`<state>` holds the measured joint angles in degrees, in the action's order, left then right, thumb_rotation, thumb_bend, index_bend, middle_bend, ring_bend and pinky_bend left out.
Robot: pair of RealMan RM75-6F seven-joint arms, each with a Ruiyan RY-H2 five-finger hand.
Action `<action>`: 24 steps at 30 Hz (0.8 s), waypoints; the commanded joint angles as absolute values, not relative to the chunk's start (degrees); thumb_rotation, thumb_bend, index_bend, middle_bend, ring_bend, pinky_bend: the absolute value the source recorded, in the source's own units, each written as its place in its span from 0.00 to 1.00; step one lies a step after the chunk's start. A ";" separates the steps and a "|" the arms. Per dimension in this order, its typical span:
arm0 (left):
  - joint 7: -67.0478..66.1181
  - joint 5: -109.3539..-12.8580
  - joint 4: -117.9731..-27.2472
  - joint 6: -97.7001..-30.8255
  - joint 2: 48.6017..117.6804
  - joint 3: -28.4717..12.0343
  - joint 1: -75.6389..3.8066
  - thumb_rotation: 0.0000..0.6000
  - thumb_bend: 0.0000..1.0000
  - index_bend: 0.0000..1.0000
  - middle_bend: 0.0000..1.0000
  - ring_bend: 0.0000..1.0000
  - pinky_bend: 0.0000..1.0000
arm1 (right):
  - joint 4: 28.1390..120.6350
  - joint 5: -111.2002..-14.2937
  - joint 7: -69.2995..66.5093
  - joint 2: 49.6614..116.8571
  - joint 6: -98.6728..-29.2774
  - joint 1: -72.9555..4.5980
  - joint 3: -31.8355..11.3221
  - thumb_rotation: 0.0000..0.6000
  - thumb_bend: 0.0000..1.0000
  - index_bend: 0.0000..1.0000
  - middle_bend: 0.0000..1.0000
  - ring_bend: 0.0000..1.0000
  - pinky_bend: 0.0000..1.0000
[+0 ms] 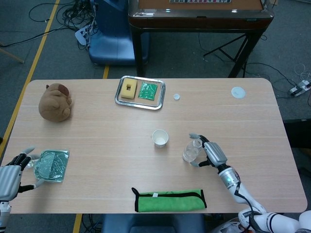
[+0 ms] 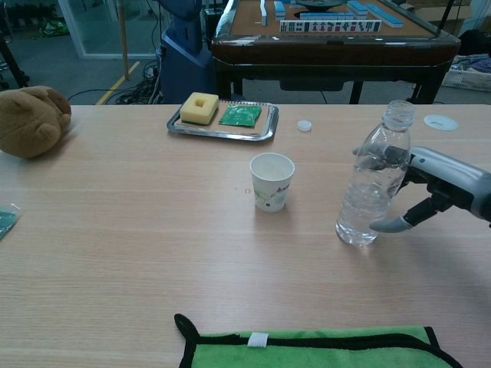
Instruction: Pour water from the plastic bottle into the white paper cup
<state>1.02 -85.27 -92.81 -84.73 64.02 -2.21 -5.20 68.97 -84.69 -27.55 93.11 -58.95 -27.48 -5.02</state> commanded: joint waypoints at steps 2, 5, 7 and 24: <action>1.03 -85.18 -92.83 -84.64 63.97 -2.19 -5.17 1.00 0.07 0.33 0.17 0.27 0.49 | 68.63 -84.83 -27.83 93.37 -58.24 -28.13 -4.71 1.00 0.00 0.13 0.18 0.12 0.36; 1.09 -85.05 -92.84 -84.54 63.93 -2.20 -5.16 1.00 0.07 0.33 0.17 0.27 0.49 | 69.20 -85.05 -28.60 92.98 -57.42 -28.69 -4.36 1.00 0.00 0.13 0.18 0.12 0.35; 1.16 -84.99 -92.87 -84.50 63.90 -2.20 -5.14 1.00 0.07 0.33 0.17 0.27 0.49 | 69.69 -85.25 -28.72 92.58 -56.95 -29.07 -4.12 1.00 0.00 0.13 0.18 0.12 0.35; 0.79 -84.38 -93.25 -83.82 63.69 -2.09 -5.08 1.00 0.07 0.33 0.18 0.27 0.49 | 67.51 -86.46 -26.17 94.28 -59.53 -29.70 -3.43 1.00 0.00 0.19 0.20 0.12 0.21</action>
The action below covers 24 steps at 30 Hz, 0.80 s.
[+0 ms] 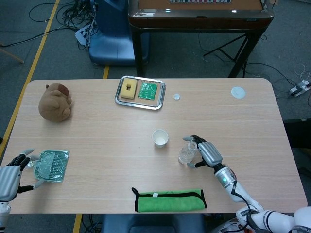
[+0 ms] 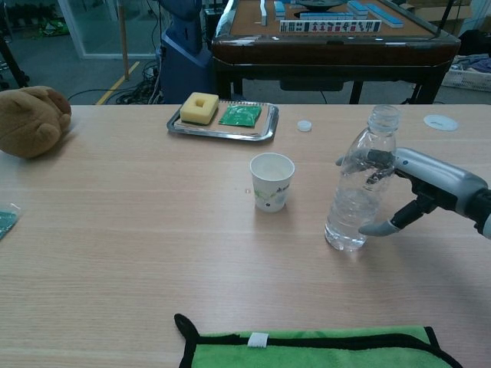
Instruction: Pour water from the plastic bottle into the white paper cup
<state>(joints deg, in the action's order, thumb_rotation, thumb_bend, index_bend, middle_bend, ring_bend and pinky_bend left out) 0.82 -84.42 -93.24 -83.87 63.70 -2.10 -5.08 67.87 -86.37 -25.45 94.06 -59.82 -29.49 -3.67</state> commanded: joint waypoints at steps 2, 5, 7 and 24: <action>0.80 -84.31 -93.29 -83.73 63.66 -2.07 -5.07 1.00 0.07 0.33 0.18 0.27 0.49 | 67.09 -86.52 -26.66 94.56 -59.33 -29.86 -3.28 1.00 0.00 0.19 0.20 0.12 0.21; 0.86 -84.20 -93.38 -83.71 63.58 -2.11 -5.05 1.00 0.07 0.34 0.18 0.27 0.49 | 66.49 -86.56 -27.58 95.10 -58.86 -30.13 -2.99 1.00 0.00 0.19 0.20 0.12 0.21; 0.93 -84.16 -93.44 -83.73 63.52 -2.13 -5.02 1.00 0.07 0.34 0.18 0.27 0.49 | 66.16 -86.58 -28.02 95.43 -58.68 -30.26 -2.87 1.00 0.00 0.19 0.20 0.12 0.21; 0.78 -83.90 -93.86 -83.62 63.24 -2.16 -4.90 1.00 0.07 0.36 0.19 0.27 0.49 | 65.68 -85.48 -30.41 96.76 -57.75 -30.41 -2.51 1.00 0.00 0.23 0.28 0.16 0.25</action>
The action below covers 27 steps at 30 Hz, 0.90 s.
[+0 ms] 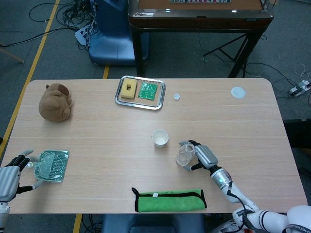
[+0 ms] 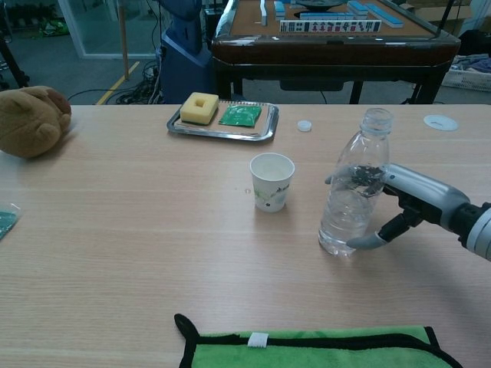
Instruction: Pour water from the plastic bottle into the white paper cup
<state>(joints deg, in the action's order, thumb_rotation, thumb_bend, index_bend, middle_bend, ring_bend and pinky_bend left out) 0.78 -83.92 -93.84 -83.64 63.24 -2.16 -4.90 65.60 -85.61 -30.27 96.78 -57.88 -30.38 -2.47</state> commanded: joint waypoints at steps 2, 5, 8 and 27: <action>0.71 -83.84 -93.84 -83.57 63.25 -2.16 -4.90 1.00 0.07 0.36 0.19 0.27 0.49 | 65.85 -85.23 -30.63 96.72 -57.55 -30.46 -2.62 1.00 0.00 0.24 0.29 0.18 0.25; 0.68 -83.79 -93.90 -83.52 63.22 -2.17 -4.90 1.00 0.07 0.36 0.19 0.27 0.49 | 65.94 -84.94 -30.71 96.82 -57.53 -30.49 -2.84 1.00 0.00 0.26 0.31 0.19 0.26; 0.71 -83.75 -93.98 -83.48 63.19 -2.17 -4.89 1.00 0.07 0.36 0.19 0.27 0.49 | 65.94 -84.76 -30.61 96.96 -57.56 -30.51 -2.96 1.00 0.00 0.27 0.32 0.20 0.26; 0.61 -83.39 -94.20 -83.32 62.95 -2.24 -4.80 1.00 0.07 0.38 0.19 0.27 0.49 | 65.86 -84.13 -29.64 97.79 -58.73 -30.28 -3.75 1.00 0.09 0.43 0.45 0.33 0.35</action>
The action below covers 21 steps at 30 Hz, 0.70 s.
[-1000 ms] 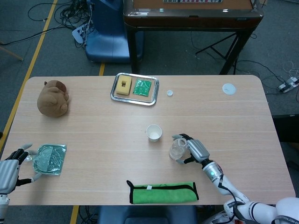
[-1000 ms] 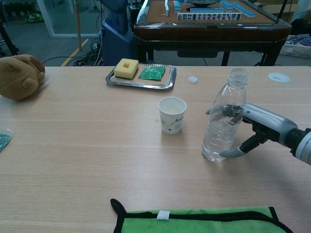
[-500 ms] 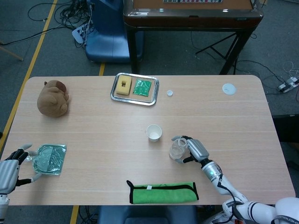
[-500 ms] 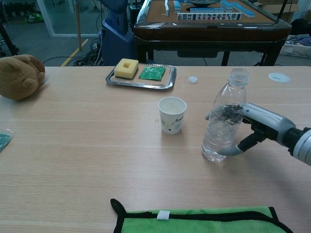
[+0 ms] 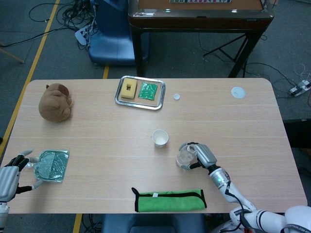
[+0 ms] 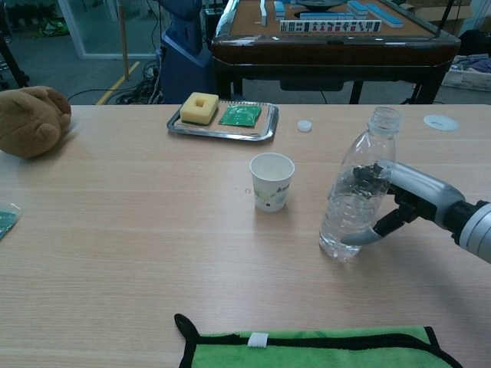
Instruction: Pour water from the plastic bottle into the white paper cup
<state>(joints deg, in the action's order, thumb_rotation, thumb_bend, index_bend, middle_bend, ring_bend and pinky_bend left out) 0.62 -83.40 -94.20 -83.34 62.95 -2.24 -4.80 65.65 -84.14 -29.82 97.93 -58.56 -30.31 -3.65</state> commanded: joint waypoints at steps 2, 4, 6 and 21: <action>0.62 -83.34 -94.21 -83.30 62.95 -2.27 -4.81 1.00 0.07 0.38 0.19 0.27 0.49 | 66.28 -84.07 -29.16 97.45 -58.94 -30.29 -3.94 1.00 0.09 0.45 0.47 0.35 0.36; 0.63 -83.31 -94.18 -83.25 62.96 -2.27 -4.82 1.00 0.07 0.38 0.19 0.27 0.49 | 66.77 -83.93 -28.62 97.10 -59.17 -30.29 -4.19 1.00 0.10 0.47 0.48 0.37 0.37; 0.61 -83.32 -94.18 -83.27 62.96 -2.29 -4.82 1.00 0.07 0.38 0.19 0.27 0.49 | 67.41 -83.74 -27.66 96.65 -59.52 -30.27 -4.54 1.00 0.12 0.49 0.50 0.39 0.39; 0.78 -83.17 -94.30 -83.30 62.83 -2.48 -4.84 1.00 0.07 0.38 0.19 0.27 0.49 | 80.74 -74.86 -5.12 85.28 -55.32 -31.73 -8.06 1.00 0.15 0.54 0.55 0.44 0.43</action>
